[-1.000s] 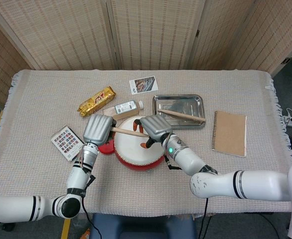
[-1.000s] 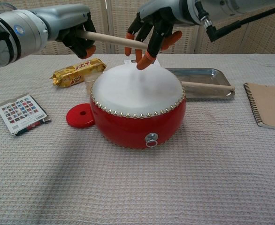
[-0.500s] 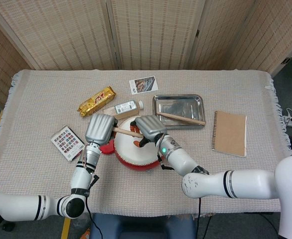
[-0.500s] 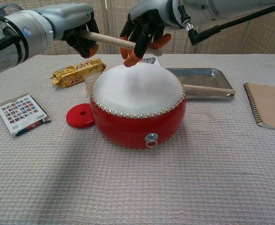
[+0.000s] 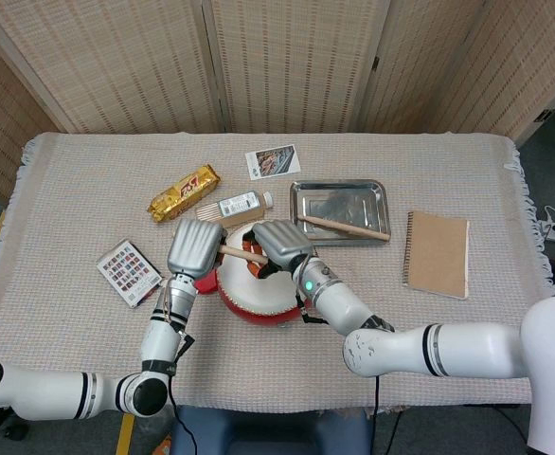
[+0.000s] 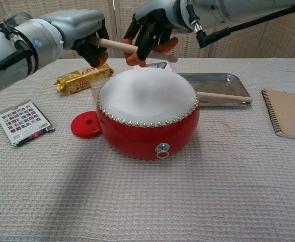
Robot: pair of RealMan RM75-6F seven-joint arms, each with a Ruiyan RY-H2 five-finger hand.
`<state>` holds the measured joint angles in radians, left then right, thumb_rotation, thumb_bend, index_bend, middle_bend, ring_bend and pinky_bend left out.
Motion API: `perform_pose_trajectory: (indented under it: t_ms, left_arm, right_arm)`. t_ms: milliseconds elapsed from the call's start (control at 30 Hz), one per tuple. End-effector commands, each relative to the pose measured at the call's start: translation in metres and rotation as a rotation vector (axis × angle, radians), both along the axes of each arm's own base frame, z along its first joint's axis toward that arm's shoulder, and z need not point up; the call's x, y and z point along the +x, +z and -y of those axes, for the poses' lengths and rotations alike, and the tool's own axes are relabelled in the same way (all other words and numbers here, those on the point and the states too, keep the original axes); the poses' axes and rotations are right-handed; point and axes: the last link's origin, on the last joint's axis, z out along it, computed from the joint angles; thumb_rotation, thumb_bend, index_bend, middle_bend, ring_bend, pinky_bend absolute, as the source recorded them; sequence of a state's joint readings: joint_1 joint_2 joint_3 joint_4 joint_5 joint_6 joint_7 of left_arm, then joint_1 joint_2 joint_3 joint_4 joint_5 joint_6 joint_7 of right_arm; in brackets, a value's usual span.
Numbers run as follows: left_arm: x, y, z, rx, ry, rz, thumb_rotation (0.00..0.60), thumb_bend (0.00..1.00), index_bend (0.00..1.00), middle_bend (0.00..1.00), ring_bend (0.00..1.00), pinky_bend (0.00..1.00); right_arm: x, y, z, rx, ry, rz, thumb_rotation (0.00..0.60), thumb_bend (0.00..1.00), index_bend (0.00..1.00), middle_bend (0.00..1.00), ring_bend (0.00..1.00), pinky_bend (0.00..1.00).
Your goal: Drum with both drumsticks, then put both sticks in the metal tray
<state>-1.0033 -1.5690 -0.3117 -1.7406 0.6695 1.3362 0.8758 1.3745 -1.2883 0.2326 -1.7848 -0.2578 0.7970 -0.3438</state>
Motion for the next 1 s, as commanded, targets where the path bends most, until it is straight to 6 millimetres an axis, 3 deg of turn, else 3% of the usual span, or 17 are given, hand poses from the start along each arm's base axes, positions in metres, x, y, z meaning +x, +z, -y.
perform_pose_trajectory:
  t_ms: [33,233,400,500,900,1000]
  left_arm:
    - [0.000,-0.002,0.001,-0.002,-0.004,-0.005,0.600,0.71,0.91,1.00,1.00,1.00]
    - [-0.002,-0.005,-0.001,-0.003,0.000,-0.013,0.600,0.71,0.91,1.00,1.00,1.00]
    - [-0.002,-0.007,-0.002,-0.005,0.000,-0.019,0.600,0.71,0.91,1.00,1.00,1.00]
    - [-0.002,-0.007,-0.002,-0.005,-0.002,-0.021,0.600,0.71,0.91,1.00,1.00,1.00]
    - [0.000,-0.007,-0.003,0.003,-0.014,-0.009,0.600,0.71,0.91,1.00,1.00,1.00]
    - [-0.001,-0.007,-0.002,0.011,-0.020,-0.009,0.600,0.71,0.91,1.00,1.00,1.00]
  right_arm:
    - [-0.002,-0.001,0.001,0.002,-0.006,0.014,0.600,0.52,0.76,0.73,0.89,1.00]
    - [-0.008,-0.002,0.004,0.007,-0.014,0.016,0.600,0.51,0.82,0.75,0.89,1.00]
    - [-0.013,-0.001,0.008,0.010,-0.028,0.020,0.600,0.18,0.82,0.75,0.89,1.00]
    - [-0.014,0.000,0.009,0.013,-0.035,0.023,0.600,0.06,0.81,0.75,0.89,1.00]
    - [-0.013,0.000,0.009,0.014,-0.022,0.025,0.600,0.05,0.79,0.75,0.88,1.00]
    - [-0.013,-0.001,0.009,0.012,-0.021,0.029,0.600,0.12,0.80,0.75,0.88,1.00]
